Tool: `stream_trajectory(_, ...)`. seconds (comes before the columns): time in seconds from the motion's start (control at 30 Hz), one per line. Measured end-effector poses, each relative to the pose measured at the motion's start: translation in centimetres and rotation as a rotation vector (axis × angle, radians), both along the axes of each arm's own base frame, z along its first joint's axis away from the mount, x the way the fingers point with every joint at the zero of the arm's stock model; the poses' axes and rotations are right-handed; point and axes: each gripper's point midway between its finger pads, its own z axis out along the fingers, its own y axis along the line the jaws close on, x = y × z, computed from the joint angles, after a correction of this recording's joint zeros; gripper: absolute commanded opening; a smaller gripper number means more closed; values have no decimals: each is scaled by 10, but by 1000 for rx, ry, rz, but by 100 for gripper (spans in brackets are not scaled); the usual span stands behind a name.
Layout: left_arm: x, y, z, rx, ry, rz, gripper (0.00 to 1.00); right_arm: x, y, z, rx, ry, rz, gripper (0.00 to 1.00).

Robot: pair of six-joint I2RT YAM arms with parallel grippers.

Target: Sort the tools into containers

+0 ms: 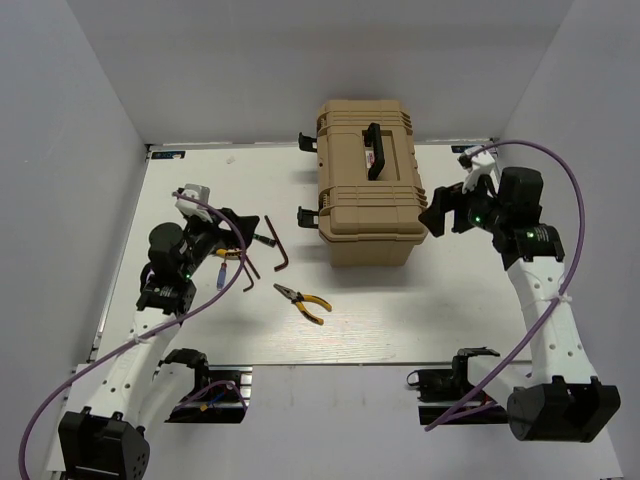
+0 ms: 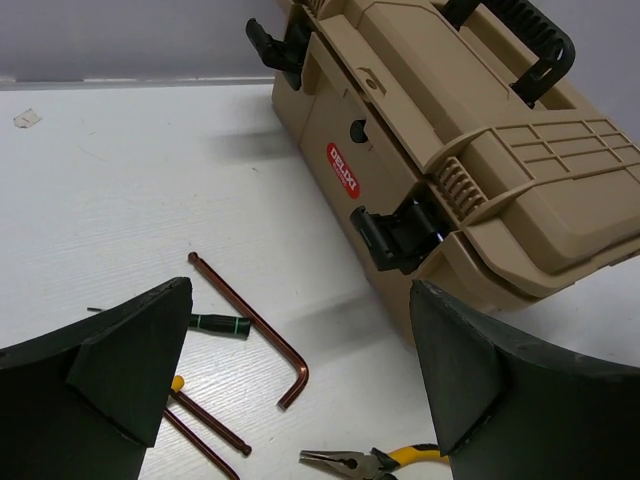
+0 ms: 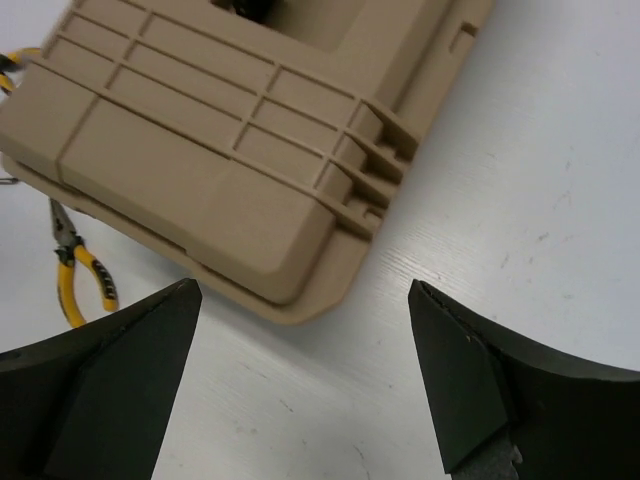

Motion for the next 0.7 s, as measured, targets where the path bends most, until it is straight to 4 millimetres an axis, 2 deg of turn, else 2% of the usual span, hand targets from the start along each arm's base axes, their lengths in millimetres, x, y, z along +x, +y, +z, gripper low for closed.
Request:
stream_trajectory(0.07,0,-1,-1,1,5,-4,100,5,8,11,29,-3,43,90)
stream_trajectory(0.17,1,-1,-4,1,14,-7,100,22,22,37,84,-24,107,90)
stream_trajectory(0.2,2,-2,-5,2,18,-7,100,28,27,45,107,-22,119,87)
stream_trajectory(0.23,3,-2,-7,3,22,-8,100,37,32,56,130,-26,129,73)
stream_trajectory(0.27,3,-2,-7,3,24,-8,100,45,35,63,142,-31,134,64)
stream_trajectory(0.33,4,-3,-9,4,32,-13,100,63,42,74,176,-15,130,56)
stream_trajectory(0.37,4,-3,-11,4,37,-17,100,72,45,77,190,-6,124,48)
stream_trajectory(0.4,4,-4,-12,5,41,-20,100,81,48,80,202,3,116,46)
stream_trajectory(0.47,5,-5,-15,6,51,-24,100,102,54,82,224,26,96,46)
stream_trajectory(0.6,8,-7,-18,7,63,-33,100,134,67,79,260,78,58,60)
stream_trajectory(0.7,10,-9,-21,9,77,-43,100,156,79,77,280,100,53,64)
